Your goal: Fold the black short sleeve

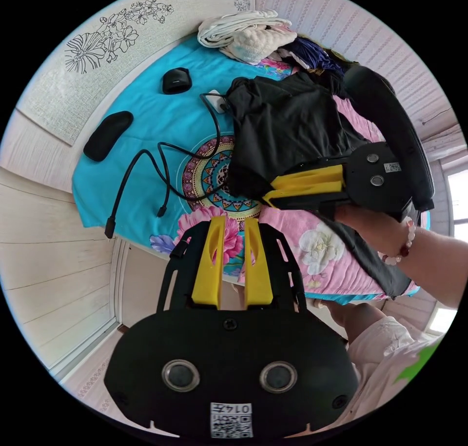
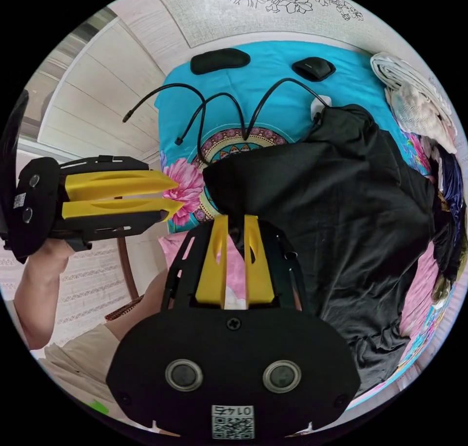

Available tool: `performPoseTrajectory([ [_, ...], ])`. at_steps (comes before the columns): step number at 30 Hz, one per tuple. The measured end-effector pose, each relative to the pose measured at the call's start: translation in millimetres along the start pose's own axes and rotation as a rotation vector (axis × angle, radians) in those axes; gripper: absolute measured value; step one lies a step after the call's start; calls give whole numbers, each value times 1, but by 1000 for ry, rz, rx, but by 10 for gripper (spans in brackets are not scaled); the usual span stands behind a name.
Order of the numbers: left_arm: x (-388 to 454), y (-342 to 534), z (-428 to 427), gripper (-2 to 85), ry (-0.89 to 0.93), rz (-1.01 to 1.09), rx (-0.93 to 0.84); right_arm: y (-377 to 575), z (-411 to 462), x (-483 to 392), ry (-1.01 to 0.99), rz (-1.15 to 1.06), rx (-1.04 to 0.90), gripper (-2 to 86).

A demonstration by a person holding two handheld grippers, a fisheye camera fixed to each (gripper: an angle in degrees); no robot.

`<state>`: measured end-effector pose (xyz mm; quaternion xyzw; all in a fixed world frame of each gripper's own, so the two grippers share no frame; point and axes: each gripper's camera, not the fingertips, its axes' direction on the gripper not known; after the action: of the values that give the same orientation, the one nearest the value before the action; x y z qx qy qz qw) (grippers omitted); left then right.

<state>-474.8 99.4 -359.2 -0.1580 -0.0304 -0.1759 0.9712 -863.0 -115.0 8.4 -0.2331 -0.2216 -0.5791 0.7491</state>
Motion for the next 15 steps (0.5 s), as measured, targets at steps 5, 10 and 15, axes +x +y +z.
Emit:
performPoseTrajectory([
  [5,-29,0,-2,66,28,4,10,-12,-26,4,-117,-33,98,23],
  [10,-54,-4,1,66,52,2,-1,-33,-14,15,-220,-36,-6,38],
  [15,-78,-11,6,68,82,-4,0,-36,-39,45,-365,18,104,80],
])
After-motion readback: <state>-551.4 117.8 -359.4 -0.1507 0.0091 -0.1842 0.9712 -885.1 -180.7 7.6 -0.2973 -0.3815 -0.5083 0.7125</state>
